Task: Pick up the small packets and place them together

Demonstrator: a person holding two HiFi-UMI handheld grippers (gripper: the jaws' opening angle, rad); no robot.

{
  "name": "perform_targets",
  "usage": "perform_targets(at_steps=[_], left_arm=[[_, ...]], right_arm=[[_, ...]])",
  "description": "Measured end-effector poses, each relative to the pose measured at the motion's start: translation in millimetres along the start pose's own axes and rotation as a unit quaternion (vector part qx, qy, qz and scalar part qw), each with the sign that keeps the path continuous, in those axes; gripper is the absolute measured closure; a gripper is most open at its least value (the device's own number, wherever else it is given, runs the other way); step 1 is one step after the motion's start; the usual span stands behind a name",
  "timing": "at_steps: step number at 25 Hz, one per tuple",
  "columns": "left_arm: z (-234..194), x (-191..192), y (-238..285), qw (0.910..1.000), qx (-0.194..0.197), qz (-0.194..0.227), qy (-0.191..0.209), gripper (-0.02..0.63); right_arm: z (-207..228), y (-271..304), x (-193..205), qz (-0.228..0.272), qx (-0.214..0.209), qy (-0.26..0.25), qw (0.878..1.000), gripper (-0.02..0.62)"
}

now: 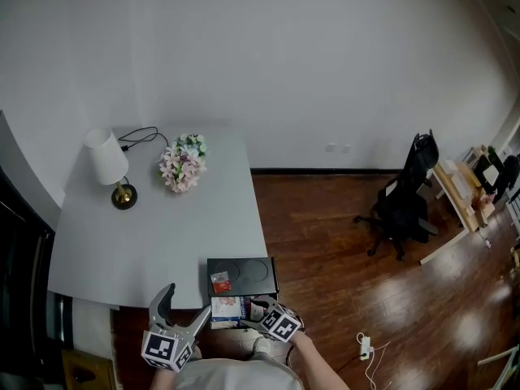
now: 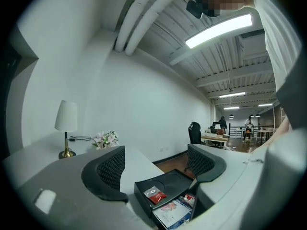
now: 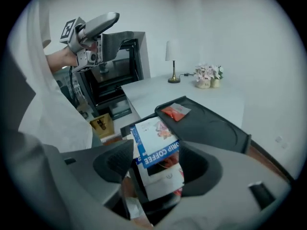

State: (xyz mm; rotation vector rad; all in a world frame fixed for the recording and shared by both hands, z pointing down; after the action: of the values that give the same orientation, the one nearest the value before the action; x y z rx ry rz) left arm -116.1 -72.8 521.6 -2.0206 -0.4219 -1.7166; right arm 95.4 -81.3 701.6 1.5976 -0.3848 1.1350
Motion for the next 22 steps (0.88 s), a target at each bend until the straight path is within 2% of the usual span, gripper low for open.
perform_targets(at_steps=[4,8,9,14,18,20,22], left_arm=[[-3.4,-0.1,-7.6,0.9999,-0.013,-0.003,0.002,0.204],[-8.9,0.1,-14.3,0.9997,-0.024,-0.004,0.003,0.204],[-10.2,0.2,-15.8,0.9996,-0.026,-0.004,0.003,0.204],[-13.4,1.7,-23.3,0.9993,-0.036,-0.005,0.000,0.204],[-16.7,1.9,-26.9,0.9991,-0.042,-0.004,0.001,0.205],[-18.9,1.7,-26.5,0.9990,-0.044,-0.003,0.000,0.206],[-19.3,0.9,-25.2,0.9991,-0.043,-0.004,0.000,0.206]], right_arm=[[-12.4,28.7,-0.2,-0.021,-0.005,0.020,1.000,0.307],[-10.7,53.9,4.6,-0.031,0.027,0.036,0.999,0.312],[-9.1,58.1,5.4,-0.035,0.038,0.035,0.998,0.372],[-9.3,66.6,14.2,-0.064,0.056,0.015,0.996,0.382],[-10.6,66.0,13.6,-0.053,0.075,-0.007,0.996,0.477],[-7.0,65.3,10.4,-0.051,0.085,-0.020,0.995,0.592],[-2.7,65.0,9.3,-0.050,0.087,-0.019,0.995,0.592]])
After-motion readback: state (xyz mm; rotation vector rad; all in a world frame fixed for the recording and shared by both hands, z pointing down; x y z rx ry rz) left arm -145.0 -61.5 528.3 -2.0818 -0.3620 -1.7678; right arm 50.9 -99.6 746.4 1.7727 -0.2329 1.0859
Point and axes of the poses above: the fingertips, and each gripper's own axes: y forward along the fingers, z to its right, x out of its underside, the point moved 6 cm from there along -y, backward along the fingers, and after that the axes turned 14 degrees about z, right-handed, at the moved point
